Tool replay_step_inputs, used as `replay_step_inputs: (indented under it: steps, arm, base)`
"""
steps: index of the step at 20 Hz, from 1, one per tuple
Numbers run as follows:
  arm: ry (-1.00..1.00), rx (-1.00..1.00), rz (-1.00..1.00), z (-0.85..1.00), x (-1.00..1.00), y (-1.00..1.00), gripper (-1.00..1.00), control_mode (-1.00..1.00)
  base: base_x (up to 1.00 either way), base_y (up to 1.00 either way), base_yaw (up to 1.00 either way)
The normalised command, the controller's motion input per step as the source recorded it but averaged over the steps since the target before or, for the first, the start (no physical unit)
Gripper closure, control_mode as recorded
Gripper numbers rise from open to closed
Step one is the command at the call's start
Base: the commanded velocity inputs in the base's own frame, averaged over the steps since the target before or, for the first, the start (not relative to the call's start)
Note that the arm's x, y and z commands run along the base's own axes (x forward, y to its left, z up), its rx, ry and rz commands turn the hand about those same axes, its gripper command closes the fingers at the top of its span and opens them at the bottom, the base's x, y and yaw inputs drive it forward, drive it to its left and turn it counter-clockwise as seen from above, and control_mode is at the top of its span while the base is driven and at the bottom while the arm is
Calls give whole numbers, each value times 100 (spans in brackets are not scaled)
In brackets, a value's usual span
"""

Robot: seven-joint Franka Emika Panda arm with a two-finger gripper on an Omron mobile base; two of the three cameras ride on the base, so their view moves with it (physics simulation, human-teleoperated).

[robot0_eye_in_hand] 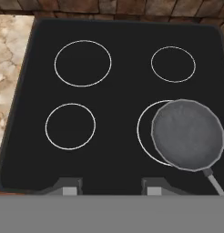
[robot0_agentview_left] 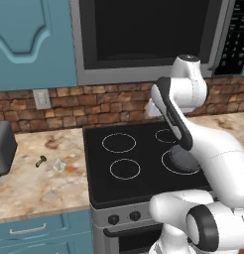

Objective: Put the garlic and mushroom in the pan. Then turn on the front right burner and set the heat to medium.

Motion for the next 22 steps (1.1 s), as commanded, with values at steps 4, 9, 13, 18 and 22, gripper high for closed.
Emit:
replay_step_inputs:
  steps: [4, 9, 13, 18, 22]
  arm:
    - [0, 1, 0, -1, -4, 0, -100, -100]
    - [0, 0, -3, 0, -22, -9, -100, -100]
    - [6, -1, 11, -15, -24, 29, -100, -100]
    - [0, 0, 18, -57, -41, 94, -100, -100]
    - [-8, 0, 4, -39, -4, 100, -100, -100]
  base:
    - [0, 0, 0]
    - [0, 0, 0]
    - [0, 0, 0]
    - [0, 0, 0]
    - [0, 0, 0]
